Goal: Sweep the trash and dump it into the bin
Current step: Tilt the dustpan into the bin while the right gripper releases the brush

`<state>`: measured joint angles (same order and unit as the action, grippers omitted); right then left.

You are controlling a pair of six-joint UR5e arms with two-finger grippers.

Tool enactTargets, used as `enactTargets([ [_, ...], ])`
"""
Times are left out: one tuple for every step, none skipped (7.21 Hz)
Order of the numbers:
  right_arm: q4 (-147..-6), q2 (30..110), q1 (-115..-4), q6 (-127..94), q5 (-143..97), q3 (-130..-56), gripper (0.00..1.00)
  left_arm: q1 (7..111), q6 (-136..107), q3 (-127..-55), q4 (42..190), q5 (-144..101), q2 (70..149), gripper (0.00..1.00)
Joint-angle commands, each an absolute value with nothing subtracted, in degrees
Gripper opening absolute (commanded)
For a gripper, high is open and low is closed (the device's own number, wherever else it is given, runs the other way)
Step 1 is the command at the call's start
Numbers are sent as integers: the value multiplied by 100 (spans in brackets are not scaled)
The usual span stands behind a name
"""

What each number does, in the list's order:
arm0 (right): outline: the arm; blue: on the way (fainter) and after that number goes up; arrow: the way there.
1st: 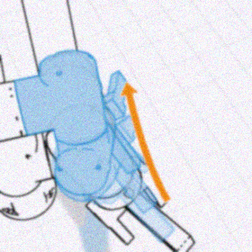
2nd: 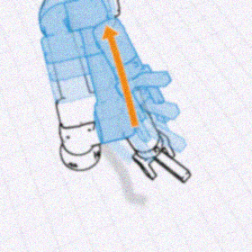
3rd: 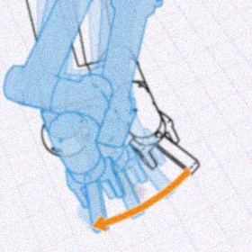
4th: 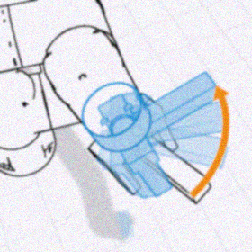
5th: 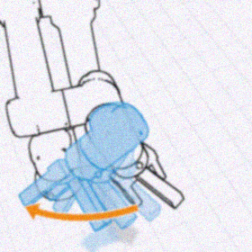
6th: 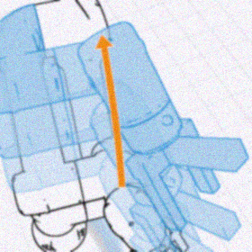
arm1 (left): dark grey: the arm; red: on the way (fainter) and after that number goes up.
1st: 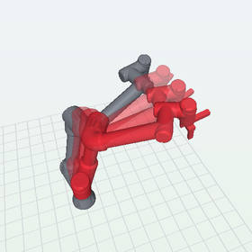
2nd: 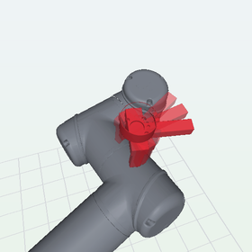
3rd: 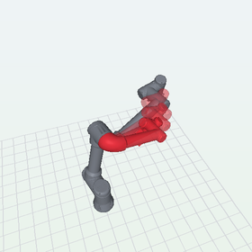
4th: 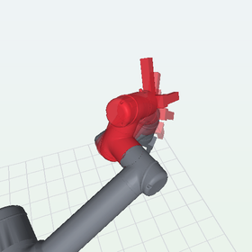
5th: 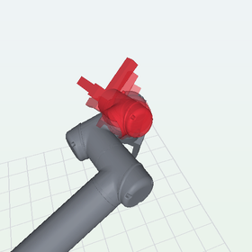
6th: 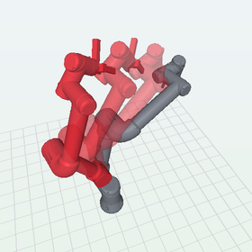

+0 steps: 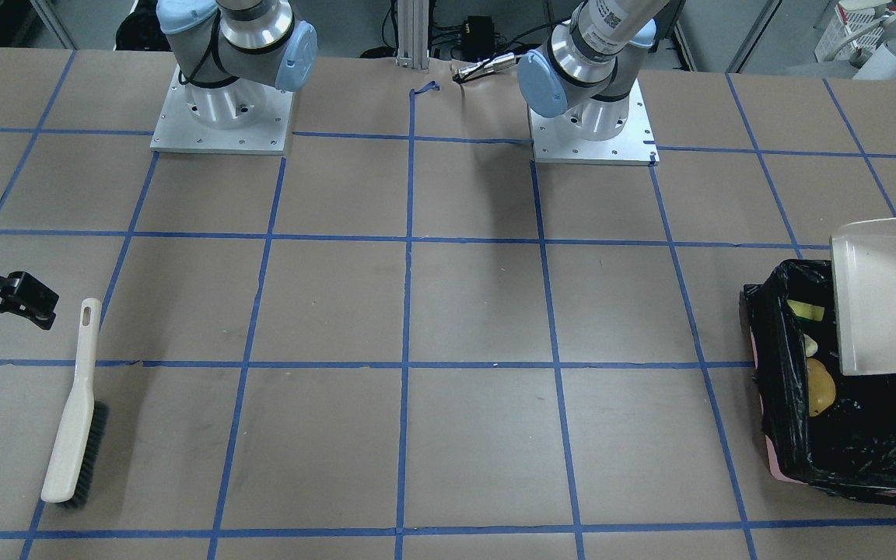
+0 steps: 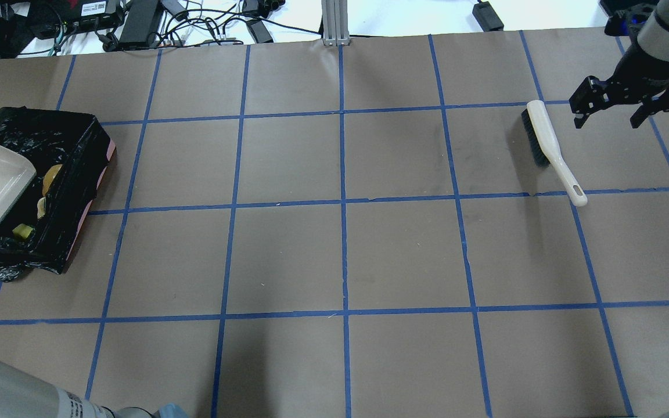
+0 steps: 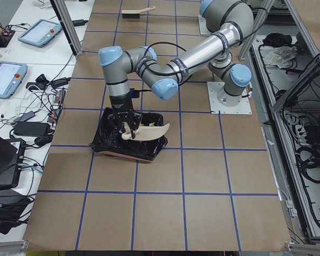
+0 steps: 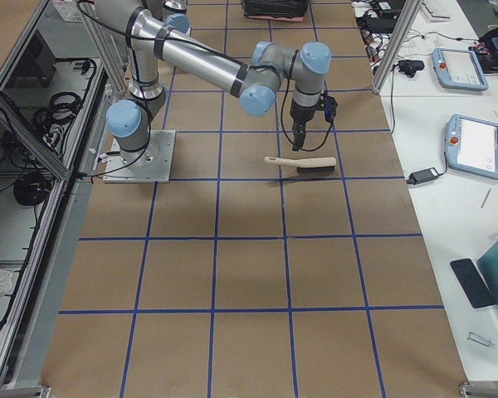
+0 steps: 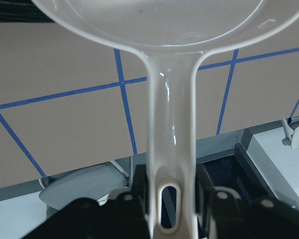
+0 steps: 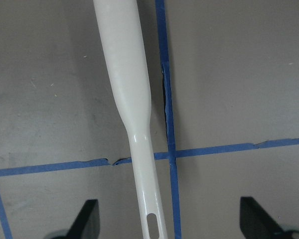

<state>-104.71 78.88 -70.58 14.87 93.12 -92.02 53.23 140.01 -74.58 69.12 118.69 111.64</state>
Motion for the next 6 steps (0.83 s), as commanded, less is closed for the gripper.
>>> enactTargets([
  [-10022,8593,-7346,1450,9238,-9202,100,5256,14045,-7401,7205,11121,10917,4],
  [-9811,8744,-7626,1363,9211,-9193,100,5247,14045,-7409,7416,10631,10829,2],
  [-9817,8710,-7942,1301,9202,-9202,100,5230,13975,-7409,7775,9860,10776,2],
  [-9861,8701,-8145,1301,9202,-9211,100,5290,13905,-7427,7865,9487,10793,2],
  [-9818,8701,-8278,1318,9193,-9211,100,5326,13678,-7462,7936,8892,10906,2],
  [-9661,8692,-8392,1318,9106,-9220,100,5457,13215,-7497,7971,8451,11012,2],
])
